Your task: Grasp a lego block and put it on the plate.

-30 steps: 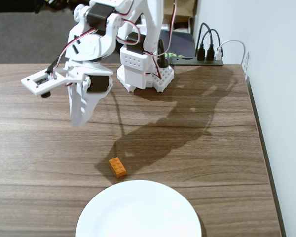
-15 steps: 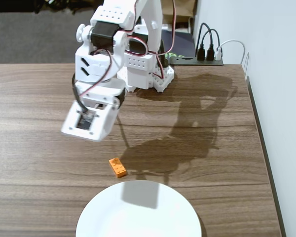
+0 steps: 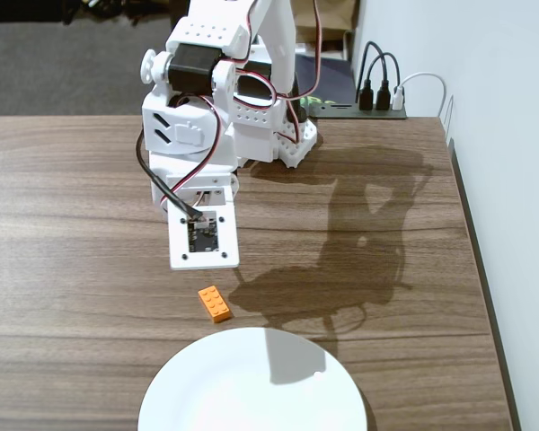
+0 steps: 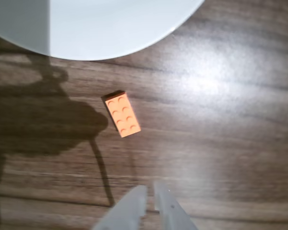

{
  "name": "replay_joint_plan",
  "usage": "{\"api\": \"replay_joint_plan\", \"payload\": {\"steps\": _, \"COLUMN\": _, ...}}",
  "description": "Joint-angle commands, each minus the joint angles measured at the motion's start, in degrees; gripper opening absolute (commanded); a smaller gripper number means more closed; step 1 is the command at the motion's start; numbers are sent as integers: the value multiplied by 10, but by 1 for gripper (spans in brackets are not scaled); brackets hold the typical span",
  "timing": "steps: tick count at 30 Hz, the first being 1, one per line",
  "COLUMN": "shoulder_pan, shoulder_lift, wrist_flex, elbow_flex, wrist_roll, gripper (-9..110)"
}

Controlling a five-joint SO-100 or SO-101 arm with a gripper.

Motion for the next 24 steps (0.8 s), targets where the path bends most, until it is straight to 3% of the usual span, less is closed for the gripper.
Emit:
{"api": "replay_joint_plan", "payload": {"steps": 1, "shoulder_pan": 10, "shoulder_lift": -8, "wrist_flex": 0, "elbow_flex": -37, "wrist_roll": -29, "gripper": 7}}
{"api": "replay_joint_plan", "payload": {"steps": 12, "shoulder_pan": 29, "shoulder_lift": -55, "wrist_flex": -20, "elbow_flex": -44, "wrist_roll": -98, "gripper": 22}}
{"api": "replay_joint_plan", "payload": {"steps": 24, "shoulder_pan": 14, "shoulder_lift": -149, "wrist_flex": -137, "elbow_flex": -46, "wrist_roll": -95, "gripper": 23}}
